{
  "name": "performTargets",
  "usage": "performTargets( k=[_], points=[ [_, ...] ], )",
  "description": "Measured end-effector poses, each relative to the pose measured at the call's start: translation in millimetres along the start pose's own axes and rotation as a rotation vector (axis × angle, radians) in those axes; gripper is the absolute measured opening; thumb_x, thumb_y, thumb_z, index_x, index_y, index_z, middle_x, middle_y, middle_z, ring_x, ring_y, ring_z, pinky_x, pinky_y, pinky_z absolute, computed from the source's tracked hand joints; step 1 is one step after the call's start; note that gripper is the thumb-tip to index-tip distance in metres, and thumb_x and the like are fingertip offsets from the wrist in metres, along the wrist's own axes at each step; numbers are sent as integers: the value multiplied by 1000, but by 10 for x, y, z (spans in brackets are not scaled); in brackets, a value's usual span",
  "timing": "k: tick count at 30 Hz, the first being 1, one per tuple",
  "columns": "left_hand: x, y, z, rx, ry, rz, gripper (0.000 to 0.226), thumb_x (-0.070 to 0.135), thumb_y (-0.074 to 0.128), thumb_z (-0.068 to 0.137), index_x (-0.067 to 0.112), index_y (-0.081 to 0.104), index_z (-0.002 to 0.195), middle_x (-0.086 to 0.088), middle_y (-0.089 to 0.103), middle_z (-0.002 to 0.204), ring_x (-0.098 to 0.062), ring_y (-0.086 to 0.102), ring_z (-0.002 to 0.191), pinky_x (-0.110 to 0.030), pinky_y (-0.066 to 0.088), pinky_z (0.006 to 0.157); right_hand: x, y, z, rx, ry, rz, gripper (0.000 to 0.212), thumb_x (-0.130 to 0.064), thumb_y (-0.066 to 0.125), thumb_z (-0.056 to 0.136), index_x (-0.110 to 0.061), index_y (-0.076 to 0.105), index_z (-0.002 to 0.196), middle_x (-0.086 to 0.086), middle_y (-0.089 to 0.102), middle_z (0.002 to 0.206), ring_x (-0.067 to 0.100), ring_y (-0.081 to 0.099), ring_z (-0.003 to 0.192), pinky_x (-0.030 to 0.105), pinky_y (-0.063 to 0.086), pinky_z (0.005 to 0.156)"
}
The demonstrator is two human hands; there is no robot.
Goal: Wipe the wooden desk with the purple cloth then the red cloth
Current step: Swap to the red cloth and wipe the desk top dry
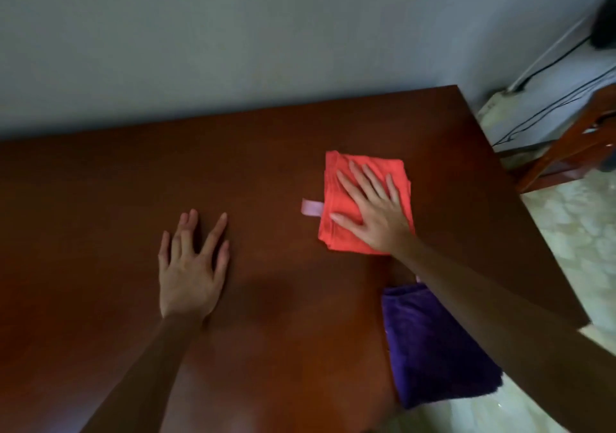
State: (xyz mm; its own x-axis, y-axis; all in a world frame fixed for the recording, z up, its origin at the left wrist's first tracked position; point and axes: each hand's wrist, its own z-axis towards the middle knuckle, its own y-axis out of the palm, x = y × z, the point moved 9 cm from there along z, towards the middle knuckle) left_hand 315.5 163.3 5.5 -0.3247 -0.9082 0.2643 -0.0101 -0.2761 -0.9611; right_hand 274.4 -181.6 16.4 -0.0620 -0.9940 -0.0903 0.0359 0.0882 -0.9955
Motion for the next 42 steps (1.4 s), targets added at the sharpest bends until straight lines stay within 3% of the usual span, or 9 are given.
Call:
performTargets(
  k=[5,11,18,24,29,34,39,42],
  points=[
    [0,3,-1,-15,-18,13,55,49,31,105,36,41,157,-18,33,165,-33,26,156,-50,15,126,364,-42,-675,13,89,-11,88,-80,39,95,-35,22,168,-5,15,178,19,11,164,63,15,127],
    [100,60,-33,12,-153,26,59,53,27,103,35,39,158,-18,26,168,-31,16,159,-52,8,127,418,-40,-551,45,50,3,86,-82,37,96,-39,20,168,-7,15,178,18,12,164,56,10,130],
    [157,50,-37,26,-185,38,57,56,30,104,38,38,157,-15,26,168,-25,15,160,-50,9,129,782,-40,465,27,-134,39,83,-80,34,94,-37,30,165,-2,25,175,22,21,162,59,20,126],
    [122,26,-40,37,-185,27,54,53,35,105,40,38,157,-11,28,168,-20,14,160,-46,10,129,1171,-101,1493,-24,-30,115,87,-82,28,90,-38,27,165,-1,23,176,22,19,162,58,12,128],
    [110,23,-33,59,-178,24,56,56,34,103,40,40,156,-12,30,166,-22,17,160,-44,9,128,1295,-138,1754,-43,2,124,91,-86,22,88,-41,20,167,-4,17,177,20,13,163,57,10,129],
    [118,33,-37,25,-185,33,59,59,30,101,40,38,156,-13,29,166,-24,16,159,-44,8,127,1434,-137,1239,-31,33,88,93,-87,20,88,-40,17,168,-5,13,178,19,11,164,58,7,129],
    [172,43,-61,-11,-241,62,68,62,19,100,33,38,158,-18,30,166,-33,22,157,-52,12,126,1800,-178,-109,36,59,29,90,-86,23,93,-36,25,167,-5,20,177,18,17,163,57,13,129],
    [606,39,-69,-3,-263,65,68,60,25,99,26,44,155,-18,36,162,-38,34,151,-57,20,122,1992,-224,-906,71,135,-3,88,-82,29,94,-32,31,166,-1,25,175,21,23,162,57,18,128]
  ],
)
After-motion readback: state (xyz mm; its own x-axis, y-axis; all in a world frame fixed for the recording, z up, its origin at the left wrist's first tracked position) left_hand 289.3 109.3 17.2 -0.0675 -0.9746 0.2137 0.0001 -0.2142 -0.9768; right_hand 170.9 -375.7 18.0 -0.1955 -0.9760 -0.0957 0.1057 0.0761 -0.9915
